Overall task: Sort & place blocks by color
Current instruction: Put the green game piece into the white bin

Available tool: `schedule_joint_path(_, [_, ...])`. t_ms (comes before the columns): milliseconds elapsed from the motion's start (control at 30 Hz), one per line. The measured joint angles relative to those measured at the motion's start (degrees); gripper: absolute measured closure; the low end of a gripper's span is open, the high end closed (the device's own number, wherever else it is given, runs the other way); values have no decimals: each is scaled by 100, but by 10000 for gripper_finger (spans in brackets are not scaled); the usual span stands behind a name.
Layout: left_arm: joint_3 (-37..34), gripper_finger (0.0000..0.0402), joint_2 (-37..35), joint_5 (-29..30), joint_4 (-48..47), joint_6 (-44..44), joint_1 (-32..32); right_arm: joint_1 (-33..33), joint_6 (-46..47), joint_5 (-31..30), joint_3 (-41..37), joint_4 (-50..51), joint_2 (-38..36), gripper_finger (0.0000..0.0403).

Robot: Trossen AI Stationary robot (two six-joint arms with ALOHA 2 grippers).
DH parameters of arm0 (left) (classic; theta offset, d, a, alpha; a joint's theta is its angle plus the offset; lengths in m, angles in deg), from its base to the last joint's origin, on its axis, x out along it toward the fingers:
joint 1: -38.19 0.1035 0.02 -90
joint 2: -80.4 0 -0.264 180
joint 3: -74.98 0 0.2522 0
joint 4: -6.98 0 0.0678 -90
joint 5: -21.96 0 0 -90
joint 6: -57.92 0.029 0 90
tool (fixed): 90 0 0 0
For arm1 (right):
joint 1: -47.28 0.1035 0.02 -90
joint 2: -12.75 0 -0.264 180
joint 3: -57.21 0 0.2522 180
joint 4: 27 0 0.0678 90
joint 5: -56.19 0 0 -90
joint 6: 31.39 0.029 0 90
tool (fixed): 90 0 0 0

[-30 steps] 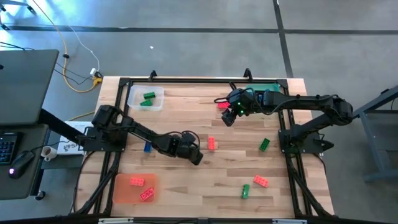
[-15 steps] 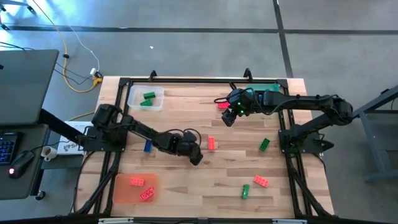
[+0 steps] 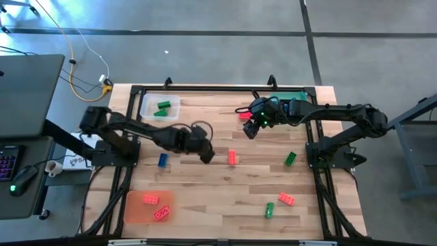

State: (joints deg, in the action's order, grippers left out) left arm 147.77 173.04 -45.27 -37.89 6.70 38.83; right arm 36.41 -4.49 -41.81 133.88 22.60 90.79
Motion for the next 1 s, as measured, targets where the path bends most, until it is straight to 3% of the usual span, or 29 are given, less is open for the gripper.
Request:
schedule_joint_path(500, [-20,337,-1930,620,-1887,1051,1732,-443,-243,-104,0,-463,0,182])
schedule_joint_path(1000, [-98,337,-2043,90,-2350,2867,3849,-1260,-121,-104,0,-887,-1,182])
